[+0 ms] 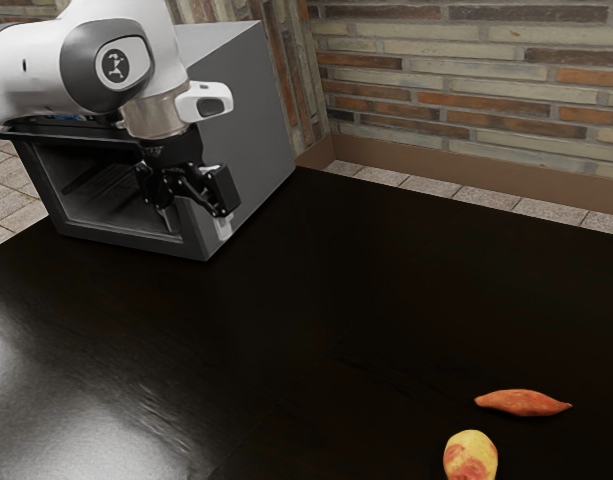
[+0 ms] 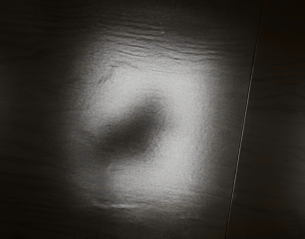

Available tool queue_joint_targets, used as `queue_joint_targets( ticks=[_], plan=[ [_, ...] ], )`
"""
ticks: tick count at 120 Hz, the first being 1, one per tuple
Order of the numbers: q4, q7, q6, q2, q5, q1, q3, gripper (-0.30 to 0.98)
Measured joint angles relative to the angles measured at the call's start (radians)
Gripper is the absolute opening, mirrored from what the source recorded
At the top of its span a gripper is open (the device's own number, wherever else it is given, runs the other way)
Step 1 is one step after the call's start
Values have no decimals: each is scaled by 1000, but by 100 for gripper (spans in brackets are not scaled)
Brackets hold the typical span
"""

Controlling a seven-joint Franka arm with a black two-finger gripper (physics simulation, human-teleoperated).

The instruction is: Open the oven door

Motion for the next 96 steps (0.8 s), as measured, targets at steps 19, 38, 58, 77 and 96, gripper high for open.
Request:
queue_joint_targets(
  ticks=[19,38,58,77,96],
  plan=[
    [7,2,1,-5,2,-1,-2,69],
    [27,220,29,-298,86,-31,21,68],
    [-362,606,218,-498,135,-48,326,69],
    [-447,923,407,-531,125,-76,431,69],
    [-436,1165,497,-503,50,-73,533,69]
  ],
)
